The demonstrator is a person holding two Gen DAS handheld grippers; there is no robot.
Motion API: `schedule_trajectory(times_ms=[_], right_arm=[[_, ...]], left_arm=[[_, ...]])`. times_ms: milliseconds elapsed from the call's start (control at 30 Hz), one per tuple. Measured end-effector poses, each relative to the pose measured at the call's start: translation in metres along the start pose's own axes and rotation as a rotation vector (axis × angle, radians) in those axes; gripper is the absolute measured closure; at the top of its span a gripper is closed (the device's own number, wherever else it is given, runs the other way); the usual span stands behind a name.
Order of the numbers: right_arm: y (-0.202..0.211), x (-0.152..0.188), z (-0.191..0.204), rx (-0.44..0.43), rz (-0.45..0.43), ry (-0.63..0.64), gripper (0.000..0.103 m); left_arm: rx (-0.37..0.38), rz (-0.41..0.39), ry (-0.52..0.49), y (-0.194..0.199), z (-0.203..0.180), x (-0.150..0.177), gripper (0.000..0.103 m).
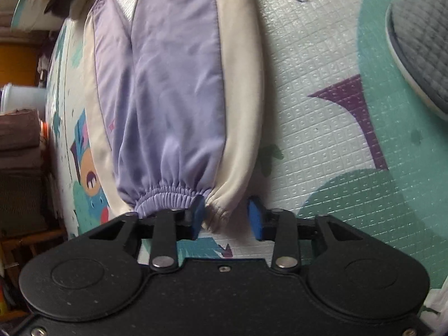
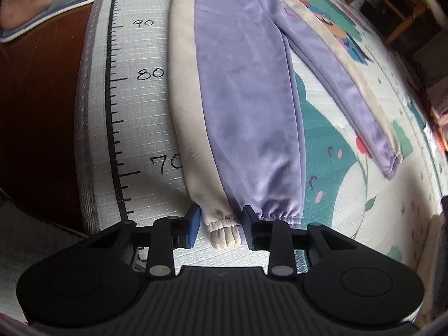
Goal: Fold clothes
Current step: 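Grasp a cuff with the left gripper while the right gripper grasps the other cuff, fold toward waistband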
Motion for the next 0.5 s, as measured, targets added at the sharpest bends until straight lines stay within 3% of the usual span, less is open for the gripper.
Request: schedule_trajectory(times_ms=[100,167,300,500], right_arm=[[0.002,-0.002,-0.009,-0.038,0.001,-0.051,0.087],[0.006,-0.004,-0.016,-0.042,-0.004,-0.063,0.091],[0.021,-0.003,-0.036,-0.036,-0.007,-0.118,0.092],[0.033,-0.01,-0.109,-0.036,0.0,-0.245,0.093]], left_arm=[[0.018,-0.017,0.123,0.005,0.011,-0.003,0.092],[0.034,-0.04,0.278,0.011,0.024,-0.002,0.093],[0.027,-0.095,0.534,0.027,0.047,0.007,0.093],[0.002,-0.213,0.827,0.046,0.084,0.027,0.094]])
Point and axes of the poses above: each gripper's, at about its wrist camera, not at the fingertips, and y roughly against the way its jaws point, z to its left, x to its underside, the point moved 3 cm from there along -y, roughly the way its jaws point, and after that the axes turned 6 degrees about x, right-handed, at the moved point
